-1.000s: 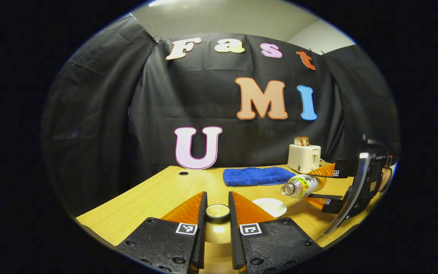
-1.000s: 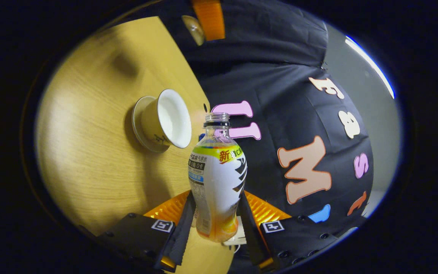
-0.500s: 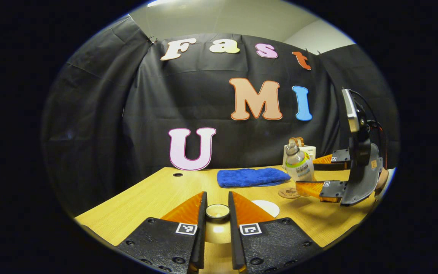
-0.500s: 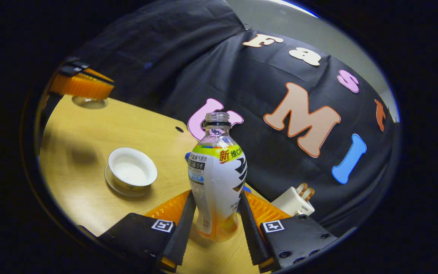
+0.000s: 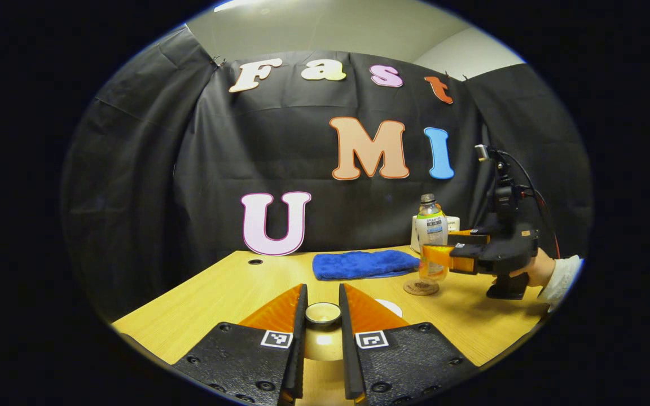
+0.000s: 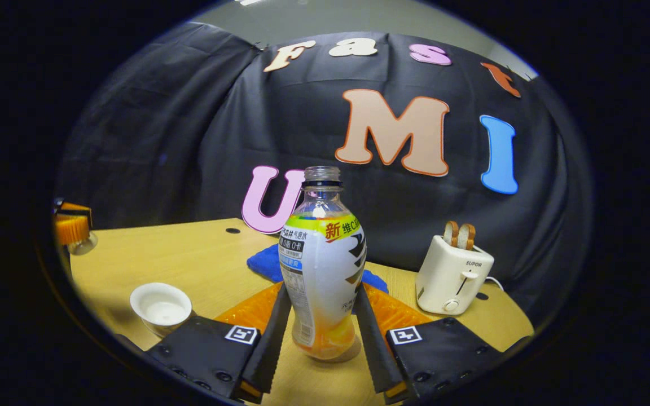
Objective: Open the teacup lid with one hand, grasp the water bottle and pour water into the teacup with the other hand; after pouring, place the water bottle on the coaster and then close the teacup lid.
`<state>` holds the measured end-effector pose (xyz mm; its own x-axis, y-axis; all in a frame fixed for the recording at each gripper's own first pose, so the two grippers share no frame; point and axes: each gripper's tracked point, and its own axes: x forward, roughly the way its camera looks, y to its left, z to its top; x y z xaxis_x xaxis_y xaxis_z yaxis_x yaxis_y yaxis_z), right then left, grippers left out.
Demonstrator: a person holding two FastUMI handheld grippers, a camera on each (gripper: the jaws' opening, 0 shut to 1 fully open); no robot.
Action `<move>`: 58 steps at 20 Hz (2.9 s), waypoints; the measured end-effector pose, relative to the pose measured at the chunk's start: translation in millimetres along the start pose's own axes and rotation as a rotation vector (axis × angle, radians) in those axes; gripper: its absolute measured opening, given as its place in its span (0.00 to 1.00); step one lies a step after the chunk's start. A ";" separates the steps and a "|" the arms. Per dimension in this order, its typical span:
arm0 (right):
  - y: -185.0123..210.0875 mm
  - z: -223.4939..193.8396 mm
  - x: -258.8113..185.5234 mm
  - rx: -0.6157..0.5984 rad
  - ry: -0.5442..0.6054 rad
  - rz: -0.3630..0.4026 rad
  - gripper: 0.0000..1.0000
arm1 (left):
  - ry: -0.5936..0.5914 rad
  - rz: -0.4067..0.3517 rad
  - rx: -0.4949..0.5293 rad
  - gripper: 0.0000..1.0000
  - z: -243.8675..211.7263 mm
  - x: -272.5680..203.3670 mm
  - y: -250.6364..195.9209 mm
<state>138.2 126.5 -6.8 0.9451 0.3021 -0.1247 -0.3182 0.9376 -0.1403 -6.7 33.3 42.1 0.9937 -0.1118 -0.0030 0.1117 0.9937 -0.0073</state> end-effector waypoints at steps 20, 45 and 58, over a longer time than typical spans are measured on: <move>-25.9 -32.5 27.9 0.154 0.036 -0.063 0.75 | -0.007 -0.035 -0.011 0.25 2.5 8.7 -19.2; -62.8 -27.6 -31.6 0.196 0.007 -0.113 1.00 | 0.130 -0.111 0.014 0.26 -65.6 96.7 -71.8; -59.0 -12.8 -66.5 0.205 -0.040 -0.115 1.00 | 0.087 -0.098 0.058 0.99 -62.3 91.1 -73.2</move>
<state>93.2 49.0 -2.9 0.9777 0.1941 -0.0801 -0.1904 0.9804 0.0511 75.4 -50.1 -20.0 0.9743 -0.2056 -0.0922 0.2105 0.9765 0.0464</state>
